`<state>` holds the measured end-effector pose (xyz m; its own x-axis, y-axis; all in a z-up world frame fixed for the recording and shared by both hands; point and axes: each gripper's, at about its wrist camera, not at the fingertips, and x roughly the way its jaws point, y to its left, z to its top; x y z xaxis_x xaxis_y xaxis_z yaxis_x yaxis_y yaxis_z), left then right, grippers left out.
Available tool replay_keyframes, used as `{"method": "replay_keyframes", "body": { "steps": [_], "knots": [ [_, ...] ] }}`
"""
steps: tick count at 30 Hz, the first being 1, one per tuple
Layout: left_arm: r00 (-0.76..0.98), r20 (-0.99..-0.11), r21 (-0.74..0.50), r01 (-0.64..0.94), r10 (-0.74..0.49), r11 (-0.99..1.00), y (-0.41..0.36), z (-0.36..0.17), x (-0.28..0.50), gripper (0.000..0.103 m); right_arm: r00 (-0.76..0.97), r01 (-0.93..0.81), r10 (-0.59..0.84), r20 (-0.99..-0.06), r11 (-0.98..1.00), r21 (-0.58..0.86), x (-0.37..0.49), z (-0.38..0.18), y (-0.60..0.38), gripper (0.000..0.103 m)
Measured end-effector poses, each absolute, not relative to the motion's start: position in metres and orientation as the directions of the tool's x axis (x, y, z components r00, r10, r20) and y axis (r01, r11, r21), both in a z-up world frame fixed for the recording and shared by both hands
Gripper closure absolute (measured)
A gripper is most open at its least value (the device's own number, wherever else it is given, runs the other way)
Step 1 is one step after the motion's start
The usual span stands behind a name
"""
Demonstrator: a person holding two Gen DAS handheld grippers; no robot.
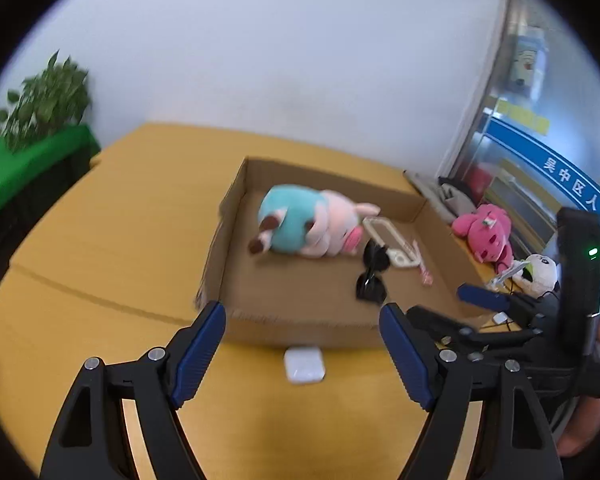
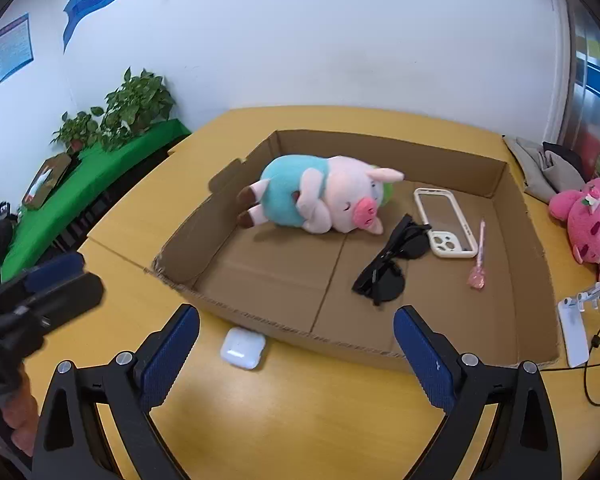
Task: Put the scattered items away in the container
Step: 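Release the pen and withdraw the right gripper from the box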
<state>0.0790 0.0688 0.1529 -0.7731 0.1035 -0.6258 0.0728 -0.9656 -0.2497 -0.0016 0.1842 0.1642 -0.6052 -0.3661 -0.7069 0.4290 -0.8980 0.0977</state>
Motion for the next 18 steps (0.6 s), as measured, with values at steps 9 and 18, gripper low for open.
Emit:
{"method": "replay_keyframes", "body": {
  "steps": [9, 18],
  "knots": [
    [-0.756, -0.648, -0.258, 0.103, 0.093, -0.961, 0.048, 0.137, 0.094, 0.024, -0.554, 0.475, -0.402, -0.729, -0.872, 0.120, 0.017, 0.152, 0.167, 0.003],
    [-0.729, -0.678, -0.279, 0.139, 0.093, -0.950, 0.026, 0.120, 0.096, 0.024, -0.518, 0.497, -0.407, -0.752, -0.859, 0.123, 0.019, 0.139, 0.143, 0.004]
  ]
}}
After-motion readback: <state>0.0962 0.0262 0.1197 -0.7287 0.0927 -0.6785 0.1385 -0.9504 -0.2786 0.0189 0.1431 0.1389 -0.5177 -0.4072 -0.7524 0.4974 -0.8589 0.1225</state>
